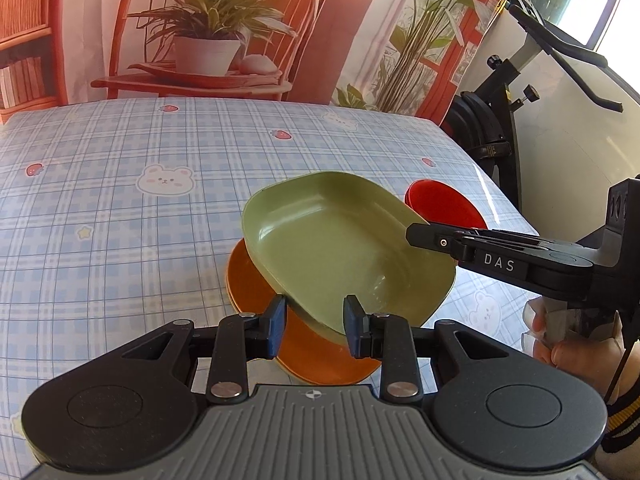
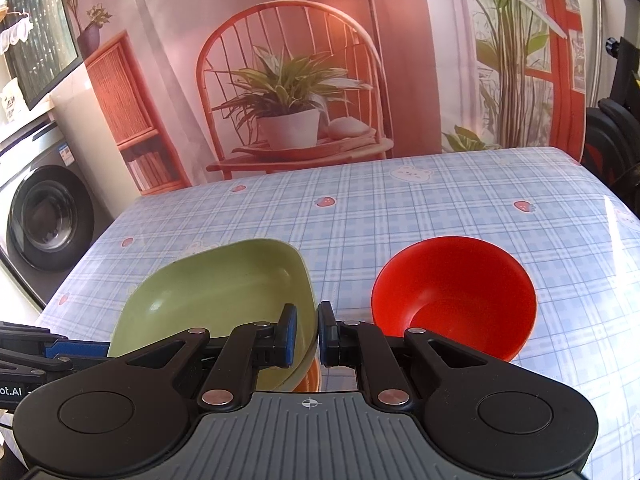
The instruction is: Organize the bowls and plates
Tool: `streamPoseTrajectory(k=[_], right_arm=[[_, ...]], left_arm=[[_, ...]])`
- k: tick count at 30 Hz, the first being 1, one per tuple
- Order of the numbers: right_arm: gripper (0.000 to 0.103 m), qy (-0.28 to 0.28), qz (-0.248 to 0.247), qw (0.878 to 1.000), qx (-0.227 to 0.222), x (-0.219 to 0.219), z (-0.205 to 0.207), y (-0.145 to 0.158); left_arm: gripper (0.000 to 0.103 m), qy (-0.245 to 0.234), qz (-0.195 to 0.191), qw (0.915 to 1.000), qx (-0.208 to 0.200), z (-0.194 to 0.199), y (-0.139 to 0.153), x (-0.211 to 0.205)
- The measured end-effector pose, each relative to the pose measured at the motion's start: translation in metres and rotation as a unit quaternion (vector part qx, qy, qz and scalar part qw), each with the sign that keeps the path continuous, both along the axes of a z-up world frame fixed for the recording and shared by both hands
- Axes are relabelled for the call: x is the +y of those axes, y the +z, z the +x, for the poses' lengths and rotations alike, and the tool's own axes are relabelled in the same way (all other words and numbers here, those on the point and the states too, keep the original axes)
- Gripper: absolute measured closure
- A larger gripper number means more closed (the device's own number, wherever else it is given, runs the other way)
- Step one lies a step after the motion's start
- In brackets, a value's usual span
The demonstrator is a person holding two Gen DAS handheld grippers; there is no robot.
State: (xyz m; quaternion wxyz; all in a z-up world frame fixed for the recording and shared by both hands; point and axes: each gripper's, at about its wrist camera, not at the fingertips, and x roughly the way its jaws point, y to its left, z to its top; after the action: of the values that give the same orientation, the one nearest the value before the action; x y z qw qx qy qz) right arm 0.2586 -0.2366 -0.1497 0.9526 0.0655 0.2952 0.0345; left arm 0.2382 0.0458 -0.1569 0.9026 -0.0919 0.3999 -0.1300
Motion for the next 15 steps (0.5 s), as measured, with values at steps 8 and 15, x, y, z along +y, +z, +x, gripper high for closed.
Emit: streamPoseTrajectory(k=[8,15], right_arm=[[0.092,0.003,0.002,1.0,0.014,0.0,0.005,-0.011],[0.092,0.004,0.006,1.0,0.018,-0.001,0.007,-0.016]], left_arm=[[0.072,0.009,0.005,0.9998,0.018,-0.002,-0.011,-0.003],[0.072,0.015,0.005,0.9996,0.024,-0.004,-0.015,-0.004]])
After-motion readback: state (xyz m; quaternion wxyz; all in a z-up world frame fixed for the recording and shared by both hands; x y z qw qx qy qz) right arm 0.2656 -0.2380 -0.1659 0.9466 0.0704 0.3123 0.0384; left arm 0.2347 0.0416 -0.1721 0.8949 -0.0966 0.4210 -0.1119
